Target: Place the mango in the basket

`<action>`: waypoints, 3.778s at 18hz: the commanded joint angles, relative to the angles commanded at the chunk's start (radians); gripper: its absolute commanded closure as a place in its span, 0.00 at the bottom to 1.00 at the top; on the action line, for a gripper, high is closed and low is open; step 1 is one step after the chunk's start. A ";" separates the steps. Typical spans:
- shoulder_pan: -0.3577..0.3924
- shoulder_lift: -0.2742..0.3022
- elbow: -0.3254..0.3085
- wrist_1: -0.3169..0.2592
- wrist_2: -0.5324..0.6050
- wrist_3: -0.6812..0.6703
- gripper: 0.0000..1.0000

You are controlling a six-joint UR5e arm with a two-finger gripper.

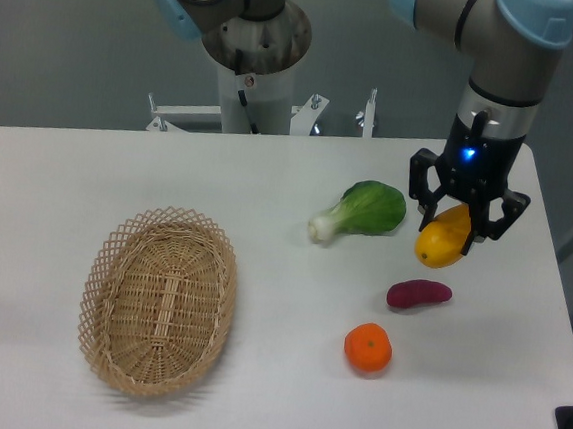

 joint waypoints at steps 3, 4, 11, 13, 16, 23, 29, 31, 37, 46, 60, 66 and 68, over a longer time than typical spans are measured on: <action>-0.002 0.000 -0.026 0.008 0.002 0.000 0.45; -0.003 0.000 -0.034 0.012 0.002 0.000 0.45; -0.029 0.034 -0.054 0.003 0.003 -0.031 0.45; -0.060 0.040 -0.054 0.002 0.005 -0.086 0.45; -0.113 0.044 -0.064 0.015 0.006 -0.196 0.45; -0.300 0.040 -0.168 0.168 0.067 -0.489 0.45; -0.487 -0.057 -0.239 0.357 0.176 -0.715 0.45; -0.531 -0.096 -0.229 0.359 0.201 -0.747 0.45; -0.620 -0.179 -0.210 0.387 0.206 -0.792 0.45; -0.669 -0.221 -0.209 0.390 0.206 -0.788 0.03; -0.565 -0.158 -0.106 0.384 0.204 -0.781 0.00; -0.444 -0.111 -0.025 0.300 0.198 -0.649 0.00; -0.404 -0.095 -0.011 0.221 0.198 -0.588 0.00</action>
